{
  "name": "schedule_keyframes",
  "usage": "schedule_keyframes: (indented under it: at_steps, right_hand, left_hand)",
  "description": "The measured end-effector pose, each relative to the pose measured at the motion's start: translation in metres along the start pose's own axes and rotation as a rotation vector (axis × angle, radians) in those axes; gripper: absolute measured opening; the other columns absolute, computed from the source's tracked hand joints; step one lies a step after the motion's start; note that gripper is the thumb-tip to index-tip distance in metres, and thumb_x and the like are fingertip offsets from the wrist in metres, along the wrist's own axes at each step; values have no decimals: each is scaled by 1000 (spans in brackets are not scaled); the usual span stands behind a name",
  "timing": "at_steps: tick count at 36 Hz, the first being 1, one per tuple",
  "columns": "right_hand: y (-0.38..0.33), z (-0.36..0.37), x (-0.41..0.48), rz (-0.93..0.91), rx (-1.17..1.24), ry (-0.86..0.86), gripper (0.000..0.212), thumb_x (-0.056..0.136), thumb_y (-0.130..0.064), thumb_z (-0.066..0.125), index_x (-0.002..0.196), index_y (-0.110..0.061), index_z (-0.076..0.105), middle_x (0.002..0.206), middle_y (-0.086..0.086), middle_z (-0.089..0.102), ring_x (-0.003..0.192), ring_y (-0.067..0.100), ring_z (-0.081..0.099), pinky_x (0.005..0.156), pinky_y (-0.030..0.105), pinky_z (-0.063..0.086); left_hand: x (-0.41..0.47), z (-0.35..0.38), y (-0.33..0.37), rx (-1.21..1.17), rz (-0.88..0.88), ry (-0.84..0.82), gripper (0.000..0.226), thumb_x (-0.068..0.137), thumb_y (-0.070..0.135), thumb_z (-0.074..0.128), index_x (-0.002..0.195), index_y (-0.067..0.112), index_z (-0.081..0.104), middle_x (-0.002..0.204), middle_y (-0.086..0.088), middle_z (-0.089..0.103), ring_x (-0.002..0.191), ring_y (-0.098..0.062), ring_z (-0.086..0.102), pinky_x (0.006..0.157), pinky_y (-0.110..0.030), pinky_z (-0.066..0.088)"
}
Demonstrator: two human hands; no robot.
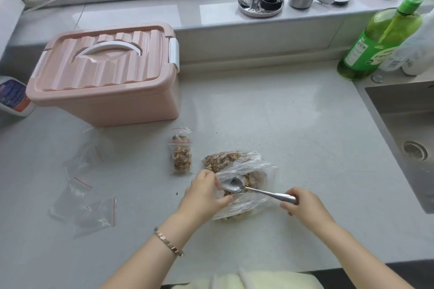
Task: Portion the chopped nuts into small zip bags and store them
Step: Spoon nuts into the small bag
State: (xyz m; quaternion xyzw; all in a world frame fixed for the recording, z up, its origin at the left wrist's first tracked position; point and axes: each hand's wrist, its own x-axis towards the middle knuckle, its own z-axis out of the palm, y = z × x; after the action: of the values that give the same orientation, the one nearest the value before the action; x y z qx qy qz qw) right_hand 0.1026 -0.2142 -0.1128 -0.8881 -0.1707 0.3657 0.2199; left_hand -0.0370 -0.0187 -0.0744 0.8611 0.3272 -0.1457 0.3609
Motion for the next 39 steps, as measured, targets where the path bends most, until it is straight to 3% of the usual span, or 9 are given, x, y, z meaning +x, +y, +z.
schedule_keyframes:
  at_steps: [2,4,9,13,19,23,28,33,39]
  right_hand:
    - [-7,-4,-2,-35,166,15,11,80,-16,71,83,-21,62,64,-3,63,49,-2,58,48,10,37]
    - [-15,-7,-2,-48,371,46,10,79,-15,72,87,-18,66,60,0,62,44,-1,55,51,14,39]
    - [-44,-3,-3,37,850,-6,13,90,-18,57,89,-11,68,52,-3,45,49,9,41,55,22,38]
    - [-57,3,-7,-85,674,4,23,98,-19,41,94,-14,64,60,-1,52,48,5,48,50,18,40]
    - [-52,-7,-24,-487,321,356,20,97,-36,39,98,-31,58,71,-10,57,72,5,57,65,12,44]
    - [-45,-13,-25,-690,164,480,50,95,-50,26,110,-17,61,85,-24,52,81,-7,53,72,7,42]
    - [-41,-5,-17,-744,76,457,57,96,-49,26,111,-8,63,80,-8,54,76,8,51,68,10,40]
    - [-31,-2,-19,-765,91,403,52,97,-50,25,109,-15,62,77,-7,56,71,10,52,63,20,43]
    - [-24,4,-27,-699,169,355,49,93,-57,27,106,-24,61,77,-19,58,78,-1,56,67,12,45]
  left_hand:
    - [4,-5,2,-19,-9,21,30,80,41,64,92,19,48,107,5,47,100,-14,48,84,-28,40]
    - [7,-9,3,-37,-25,51,29,81,40,64,93,17,49,106,3,49,98,-15,49,81,-26,40]
    - [10,-15,6,-152,-77,121,27,80,37,66,92,17,52,102,3,50,94,-13,50,74,-22,35]
    - [7,-17,5,-213,-76,155,25,80,35,67,94,19,53,103,7,47,96,-7,44,77,-20,31]
    - [6,-20,1,-283,-64,245,29,79,33,70,98,17,56,103,6,48,97,-6,44,78,-13,29]
    - [5,-22,2,-301,-32,293,31,77,30,72,101,16,58,102,7,49,97,-4,43,74,-8,25]
    - [2,-21,3,-308,2,306,30,78,29,72,101,17,57,102,9,49,99,-3,42,76,-7,25]
    - [-4,-15,0,-299,-2,266,33,77,32,72,103,23,54,104,12,47,109,-5,42,88,-13,28]
    - [-11,-10,-3,-292,-28,206,42,78,35,70,115,24,52,107,12,44,110,-4,38,90,-15,28]
